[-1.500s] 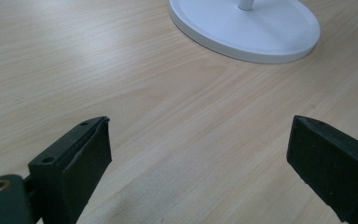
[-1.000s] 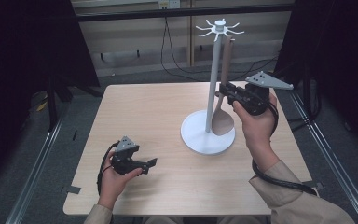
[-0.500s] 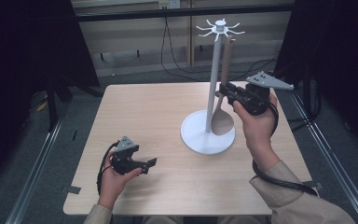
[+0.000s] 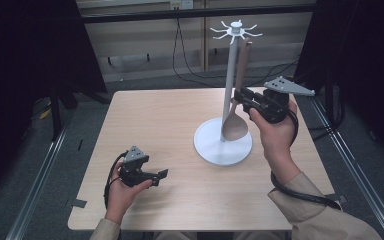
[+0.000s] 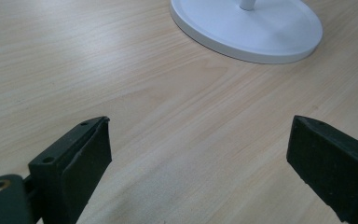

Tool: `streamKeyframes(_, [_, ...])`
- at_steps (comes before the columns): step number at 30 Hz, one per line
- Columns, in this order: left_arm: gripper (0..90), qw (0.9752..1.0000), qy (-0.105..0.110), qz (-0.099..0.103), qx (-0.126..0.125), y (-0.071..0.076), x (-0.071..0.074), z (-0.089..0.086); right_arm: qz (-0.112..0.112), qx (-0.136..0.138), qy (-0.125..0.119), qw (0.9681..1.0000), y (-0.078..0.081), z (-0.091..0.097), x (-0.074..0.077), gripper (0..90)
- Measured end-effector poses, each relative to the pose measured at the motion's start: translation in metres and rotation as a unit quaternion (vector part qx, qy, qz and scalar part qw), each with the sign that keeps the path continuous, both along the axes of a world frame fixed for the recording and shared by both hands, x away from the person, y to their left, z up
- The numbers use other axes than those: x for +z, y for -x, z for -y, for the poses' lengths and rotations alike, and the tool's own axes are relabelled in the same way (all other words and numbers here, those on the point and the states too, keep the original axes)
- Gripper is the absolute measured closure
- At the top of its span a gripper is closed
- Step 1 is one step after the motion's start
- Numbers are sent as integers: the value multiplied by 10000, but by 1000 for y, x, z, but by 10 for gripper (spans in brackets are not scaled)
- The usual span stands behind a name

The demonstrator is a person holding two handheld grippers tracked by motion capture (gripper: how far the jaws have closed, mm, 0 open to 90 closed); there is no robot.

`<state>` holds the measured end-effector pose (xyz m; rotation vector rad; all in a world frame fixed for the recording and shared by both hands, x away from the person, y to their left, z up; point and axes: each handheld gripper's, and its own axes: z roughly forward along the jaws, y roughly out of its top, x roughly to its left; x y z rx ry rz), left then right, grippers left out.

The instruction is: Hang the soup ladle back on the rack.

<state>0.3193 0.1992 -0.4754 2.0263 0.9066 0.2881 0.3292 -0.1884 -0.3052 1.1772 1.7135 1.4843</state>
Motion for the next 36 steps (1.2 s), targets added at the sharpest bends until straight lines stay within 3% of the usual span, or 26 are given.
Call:
streamKeyframes(6, [63,10000,-11,7,-10,0,0,0,26,10,-5,10000,1,0,1,672])
streamKeyframes(19, [63,10000,1,-5,-8,1,0,1,-53,-2,152,9999,9,3,-5,383])
streamKeyframes(36, [63,10000,-1,28,-2,1,1,-1,-175,129,245,9995,24,5,-25,284])
